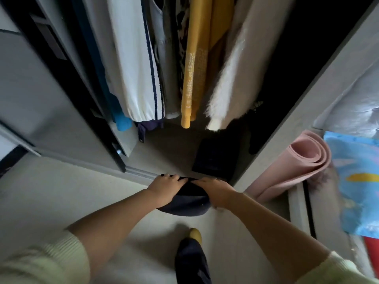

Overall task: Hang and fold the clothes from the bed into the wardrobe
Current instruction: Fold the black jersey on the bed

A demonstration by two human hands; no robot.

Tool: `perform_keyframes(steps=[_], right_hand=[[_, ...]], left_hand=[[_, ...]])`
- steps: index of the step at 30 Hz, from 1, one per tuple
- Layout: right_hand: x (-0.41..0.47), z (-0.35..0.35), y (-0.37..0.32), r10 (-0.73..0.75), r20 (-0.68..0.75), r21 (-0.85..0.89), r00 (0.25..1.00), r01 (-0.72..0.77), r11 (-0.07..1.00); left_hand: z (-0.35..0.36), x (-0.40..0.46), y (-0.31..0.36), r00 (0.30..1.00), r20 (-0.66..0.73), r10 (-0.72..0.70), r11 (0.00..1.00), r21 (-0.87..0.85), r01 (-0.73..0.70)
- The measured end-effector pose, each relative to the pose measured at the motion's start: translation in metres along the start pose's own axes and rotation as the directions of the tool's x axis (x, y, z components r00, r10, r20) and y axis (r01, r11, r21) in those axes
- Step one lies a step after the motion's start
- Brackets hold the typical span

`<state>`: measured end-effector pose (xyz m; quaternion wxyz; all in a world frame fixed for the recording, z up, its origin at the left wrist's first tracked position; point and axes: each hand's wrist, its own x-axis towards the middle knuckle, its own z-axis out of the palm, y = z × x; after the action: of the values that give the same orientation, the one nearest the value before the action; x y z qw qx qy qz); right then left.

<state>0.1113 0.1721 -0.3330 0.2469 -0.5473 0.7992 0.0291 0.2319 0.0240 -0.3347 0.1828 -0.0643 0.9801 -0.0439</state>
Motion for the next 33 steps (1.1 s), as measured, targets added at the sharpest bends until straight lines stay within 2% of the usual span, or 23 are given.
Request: perform_keyframes(steps=[8, 10, 13, 14, 16, 18, 19, 20, 21, 23, 26, 29, 31, 33], right_hand=[[0.109, 0.006, 0.109, 0.096, 0.078, -0.029, 0.992, -0.094, 0.995], [0.141, 0.012, 0.135, 0.114, 0.063, -0.012, 0.992, -0.113, 0.994], [0.194, 0.017, 0.182, 0.18, -0.016, 0.105, 0.984, -0.177, 0.979], [0.209, 0.016, 0.199, 0.21, -0.061, 0.154, 0.976, -0.199, 0.968], [0.238, 0.021, 0.234, 0.296, -0.175, 0.285, 0.939, -0.239, 0.928], [0.262, 0.03, 0.266, 0.335, -0.275, 0.262, 0.901, -0.264, 0.928], [0.272, 0.037, 0.281, 0.372, -0.292, 0.26, 0.881, -0.301, 0.917], [0.278, 0.046, 0.293, 0.388, -0.297, 0.17, 0.872, -0.352, 0.921], [0.285, 0.062, 0.304, 0.394, -0.319, 0.038, 0.862, -0.404, 0.914], [0.292, 0.102, 0.318, 0.453, -0.294, -0.113, 0.842, -0.501, 0.858], [0.298, 0.19, 0.325, 0.591, -0.22, -0.139, 0.776, -0.624, 0.769], [0.312, 0.268, 0.335, 0.633, -0.231, -0.173, 0.739, -0.672, 0.72], [0.318, 0.291, 0.341, 0.632, -0.279, -0.142, 0.723, -0.682, 0.718], [0.322, 0.3, 0.343, 0.65, -0.261, -0.146, 0.713, -0.695, 0.704]], left_hand=[[0.033, 0.161, -0.021, 0.994, 0.096, 0.056, 0.995, -0.084, -0.048], [0.052, 0.204, -0.031, 0.993, 0.097, 0.072, 0.995, -0.071, -0.065], [0.075, 0.277, -0.05, 0.996, 0.052, 0.078, 0.995, -0.061, -0.075], [0.074, 0.297, -0.056, 0.994, 0.018, 0.109, 0.991, -0.081, -0.107], [0.079, 0.341, -0.06, 0.975, -0.173, 0.14, 0.987, -0.049, -0.151], [0.09, 0.387, -0.057, 0.945, -0.317, 0.081, 0.981, -0.141, -0.132], [0.099, 0.411, -0.053, 0.923, -0.376, 0.082, 0.985, -0.109, -0.132], [0.11, 0.429, -0.049, 0.905, -0.415, 0.096, 0.987, -0.075, -0.14], [0.129, 0.449, -0.043, 0.908, -0.405, 0.108, 0.987, -0.064, -0.146], [0.17, 0.474, -0.026, 0.919, -0.379, 0.113, 0.99, -0.036, -0.137], [0.25, 0.496, 0.009, 0.945, -0.292, 0.149, 0.987, -0.007, -0.158], [0.322, 0.518, 0.036, 0.972, -0.187, 0.139, 0.985, -0.072, -0.155], [0.345, 0.527, 0.043, 0.976, -0.185, 0.112, 0.985, -0.108, -0.133], [0.354, 0.531, 0.044, 0.977, -0.171, 0.126, 0.979, -0.134, -0.15]])
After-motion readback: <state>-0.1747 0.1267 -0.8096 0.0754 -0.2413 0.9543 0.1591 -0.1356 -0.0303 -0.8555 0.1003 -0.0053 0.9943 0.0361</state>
